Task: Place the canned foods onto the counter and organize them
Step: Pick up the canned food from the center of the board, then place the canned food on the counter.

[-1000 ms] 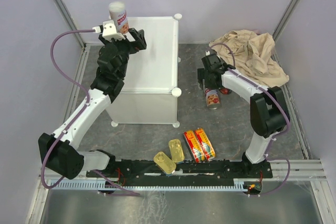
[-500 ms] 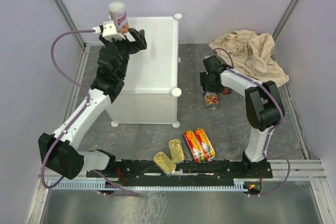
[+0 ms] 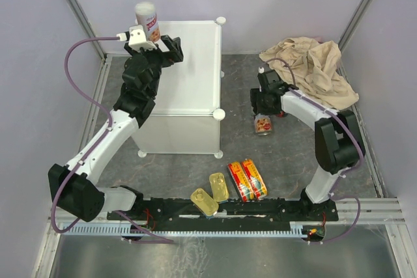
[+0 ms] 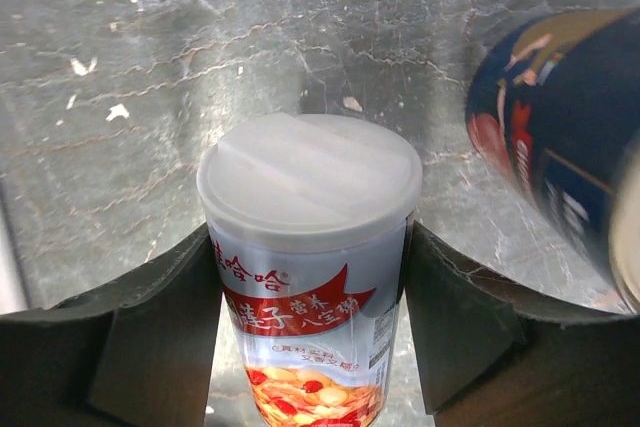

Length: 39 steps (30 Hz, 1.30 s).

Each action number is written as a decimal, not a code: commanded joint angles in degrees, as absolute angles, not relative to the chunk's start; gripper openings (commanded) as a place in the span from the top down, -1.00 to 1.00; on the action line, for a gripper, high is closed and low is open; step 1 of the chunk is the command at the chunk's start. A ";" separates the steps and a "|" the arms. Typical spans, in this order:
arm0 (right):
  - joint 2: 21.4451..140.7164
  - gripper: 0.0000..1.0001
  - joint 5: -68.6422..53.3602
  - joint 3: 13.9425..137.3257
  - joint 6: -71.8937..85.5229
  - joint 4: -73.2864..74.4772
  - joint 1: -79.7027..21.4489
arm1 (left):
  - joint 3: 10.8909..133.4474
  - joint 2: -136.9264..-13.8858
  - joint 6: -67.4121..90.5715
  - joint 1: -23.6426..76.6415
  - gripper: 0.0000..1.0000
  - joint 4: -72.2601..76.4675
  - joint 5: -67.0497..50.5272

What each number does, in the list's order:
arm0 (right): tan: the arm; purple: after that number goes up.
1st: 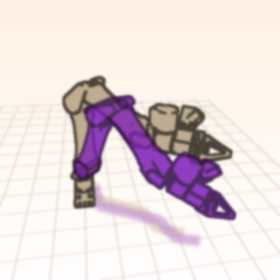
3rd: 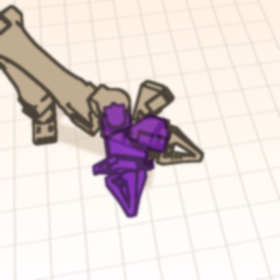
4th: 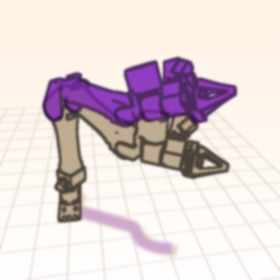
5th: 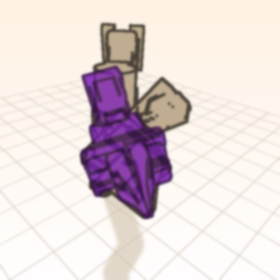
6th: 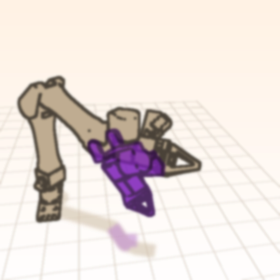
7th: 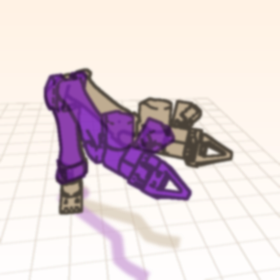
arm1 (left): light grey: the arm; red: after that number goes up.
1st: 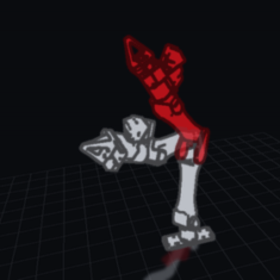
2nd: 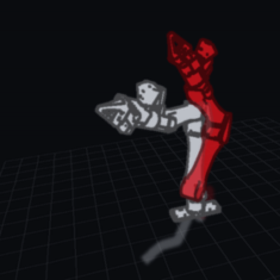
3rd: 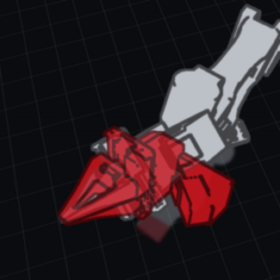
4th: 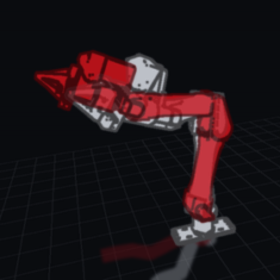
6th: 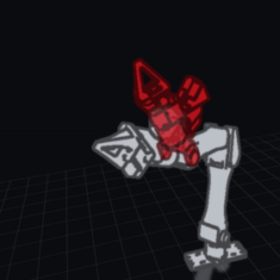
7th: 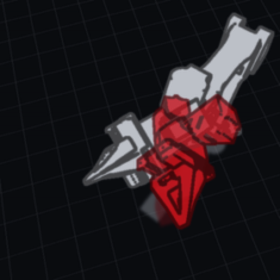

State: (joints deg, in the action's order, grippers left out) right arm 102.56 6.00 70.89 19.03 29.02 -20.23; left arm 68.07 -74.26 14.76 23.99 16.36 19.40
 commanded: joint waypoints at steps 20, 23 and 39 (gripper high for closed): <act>70.35 0.87 6.10 72.84 17.71 21.63 -24.58 | 67.94 -72.36 17.75 25.22 -0.99 17.11 19.12; 69.31 0.88 7.40 76.66 16.55 22.92 -27.06 | 67.98 -72.12 17.66 25.17 -0.99 16.64 19.02; 69.68 0.94 12.69 91.72 10.36 24.33 -38.45 | 68.77 -70.41 18.37 25.31 -0.99 14.14 16.99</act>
State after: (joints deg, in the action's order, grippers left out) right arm 71.50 10.55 85.56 12.99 30.79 -36.53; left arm 67.53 -72.18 15.57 24.91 14.46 18.55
